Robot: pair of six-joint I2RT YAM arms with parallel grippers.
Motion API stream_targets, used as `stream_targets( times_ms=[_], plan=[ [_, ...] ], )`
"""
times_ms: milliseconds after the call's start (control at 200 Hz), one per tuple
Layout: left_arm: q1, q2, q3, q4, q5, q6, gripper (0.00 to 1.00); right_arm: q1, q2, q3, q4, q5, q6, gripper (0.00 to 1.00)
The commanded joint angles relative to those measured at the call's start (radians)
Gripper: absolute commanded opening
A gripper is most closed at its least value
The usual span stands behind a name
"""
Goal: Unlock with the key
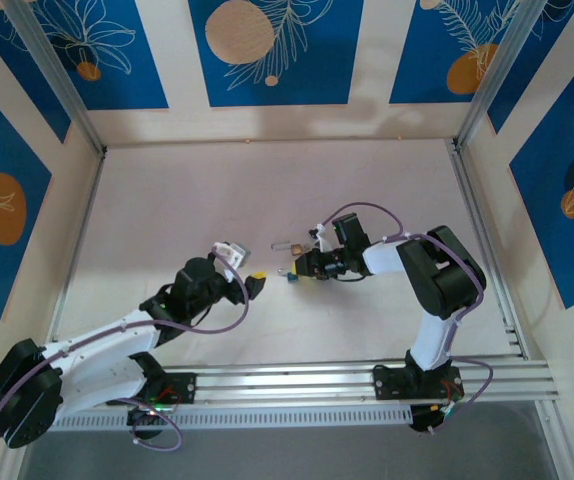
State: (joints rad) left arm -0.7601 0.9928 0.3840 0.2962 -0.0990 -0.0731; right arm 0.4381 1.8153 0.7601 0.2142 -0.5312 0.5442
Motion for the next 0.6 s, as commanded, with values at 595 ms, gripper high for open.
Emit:
stream_targets(
  times_ms=[595],
  plan=[
    [0.009,-0.025,-0.011,0.0,-0.018,0.004,0.84,0.096,-0.105,0.116,-0.297,0.427,-0.121,0.47]
  ],
)
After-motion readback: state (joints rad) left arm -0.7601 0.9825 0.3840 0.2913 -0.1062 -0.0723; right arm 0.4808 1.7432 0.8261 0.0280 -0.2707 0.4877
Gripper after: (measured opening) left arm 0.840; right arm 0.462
